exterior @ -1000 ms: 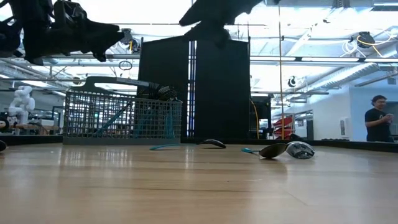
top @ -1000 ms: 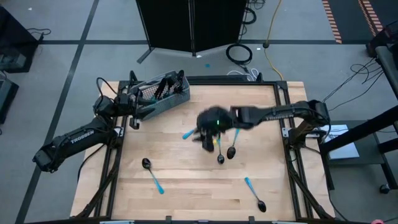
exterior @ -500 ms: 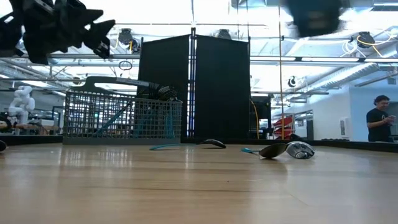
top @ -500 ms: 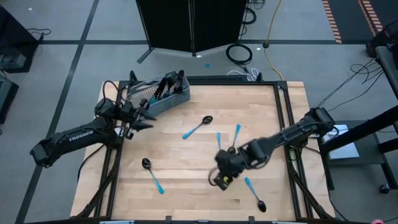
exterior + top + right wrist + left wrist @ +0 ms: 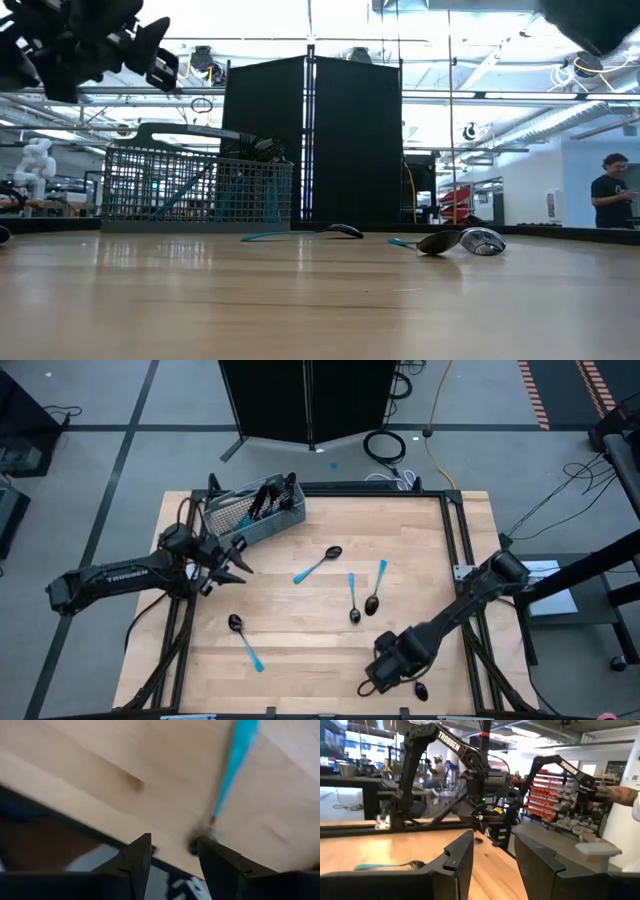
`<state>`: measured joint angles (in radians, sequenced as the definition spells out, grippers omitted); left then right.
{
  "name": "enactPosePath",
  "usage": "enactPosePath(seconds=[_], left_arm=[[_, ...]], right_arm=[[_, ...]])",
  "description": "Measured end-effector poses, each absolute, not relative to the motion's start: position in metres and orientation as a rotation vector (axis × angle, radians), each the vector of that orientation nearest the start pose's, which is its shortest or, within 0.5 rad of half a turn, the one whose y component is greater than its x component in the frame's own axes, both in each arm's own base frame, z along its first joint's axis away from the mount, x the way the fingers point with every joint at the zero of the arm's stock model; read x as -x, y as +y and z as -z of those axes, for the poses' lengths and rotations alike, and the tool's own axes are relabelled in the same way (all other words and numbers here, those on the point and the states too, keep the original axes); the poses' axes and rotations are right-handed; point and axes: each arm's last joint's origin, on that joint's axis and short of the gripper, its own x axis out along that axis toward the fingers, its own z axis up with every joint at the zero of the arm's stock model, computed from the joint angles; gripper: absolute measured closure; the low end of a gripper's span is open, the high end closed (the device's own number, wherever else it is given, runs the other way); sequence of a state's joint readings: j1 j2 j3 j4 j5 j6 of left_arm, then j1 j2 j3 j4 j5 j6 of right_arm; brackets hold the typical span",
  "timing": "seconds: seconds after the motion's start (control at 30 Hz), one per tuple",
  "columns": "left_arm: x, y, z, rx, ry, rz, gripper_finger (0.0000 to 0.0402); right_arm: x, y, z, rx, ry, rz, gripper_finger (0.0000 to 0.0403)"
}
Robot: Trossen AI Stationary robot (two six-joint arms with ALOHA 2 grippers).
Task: Sort silverware
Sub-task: Put the blue spoon in the silverware rack
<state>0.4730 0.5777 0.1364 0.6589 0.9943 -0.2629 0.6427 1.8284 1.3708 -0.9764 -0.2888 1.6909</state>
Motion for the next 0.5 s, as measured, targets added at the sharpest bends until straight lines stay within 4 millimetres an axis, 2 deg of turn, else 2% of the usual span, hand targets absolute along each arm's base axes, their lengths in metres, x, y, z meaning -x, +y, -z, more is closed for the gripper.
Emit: enactPosePath(seconds=[0.3,0.5], left_arm=[[-0.128,0.030,-0.210,0.121,-0.055,0.558,0.0263],[-0.129,0.026,-0.209,0.128,-0.046,0.582,0.0263]], right_arm=[[-0.262,0.213,-0.186,-0.935,1.702,0.654,0.0248],[-0.252,0.212,-0.160,-0.975,1.771,0.598,0.0248]])
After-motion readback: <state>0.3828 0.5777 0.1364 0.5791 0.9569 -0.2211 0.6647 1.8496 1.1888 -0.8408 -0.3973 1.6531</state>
